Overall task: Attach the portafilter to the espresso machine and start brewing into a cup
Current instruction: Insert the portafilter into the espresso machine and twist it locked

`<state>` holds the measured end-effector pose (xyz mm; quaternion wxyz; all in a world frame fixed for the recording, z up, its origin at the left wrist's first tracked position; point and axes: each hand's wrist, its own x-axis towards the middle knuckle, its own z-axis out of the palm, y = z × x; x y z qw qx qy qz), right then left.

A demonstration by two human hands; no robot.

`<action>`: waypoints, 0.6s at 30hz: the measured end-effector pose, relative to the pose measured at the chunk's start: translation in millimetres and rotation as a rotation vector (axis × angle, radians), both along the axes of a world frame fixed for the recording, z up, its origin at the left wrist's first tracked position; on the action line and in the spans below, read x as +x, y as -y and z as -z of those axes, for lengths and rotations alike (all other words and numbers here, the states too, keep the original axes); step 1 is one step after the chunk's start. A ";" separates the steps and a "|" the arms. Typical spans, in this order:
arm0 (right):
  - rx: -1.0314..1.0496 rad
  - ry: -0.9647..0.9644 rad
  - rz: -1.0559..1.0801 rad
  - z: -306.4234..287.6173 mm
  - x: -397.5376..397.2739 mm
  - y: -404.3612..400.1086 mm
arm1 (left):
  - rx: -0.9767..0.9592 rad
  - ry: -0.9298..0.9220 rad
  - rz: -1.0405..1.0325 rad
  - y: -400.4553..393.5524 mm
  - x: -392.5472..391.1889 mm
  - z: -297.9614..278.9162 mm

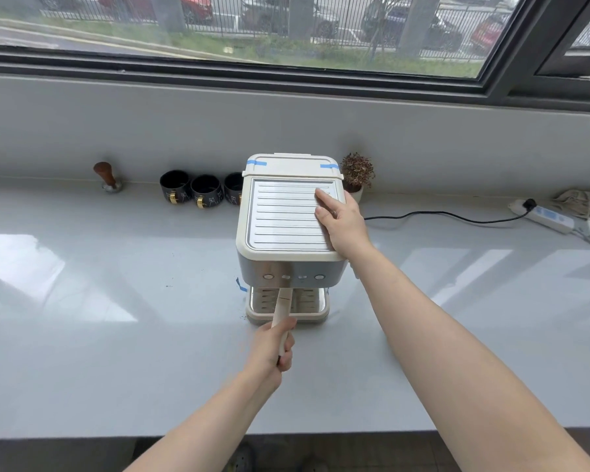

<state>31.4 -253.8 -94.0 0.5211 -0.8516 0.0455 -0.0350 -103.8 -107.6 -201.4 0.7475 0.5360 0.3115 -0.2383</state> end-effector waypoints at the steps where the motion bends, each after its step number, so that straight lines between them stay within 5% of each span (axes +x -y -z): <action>1: 0.002 0.002 0.000 0.7 0.4 0.1 | 0.011 -0.009 -0.036 8.0 -1.5 -1.1; 18: -0.003 0.014 0.012 5.5 2.8 2.7 | 0.345 -0.003 -0.155 39.3 -4.4 -0.3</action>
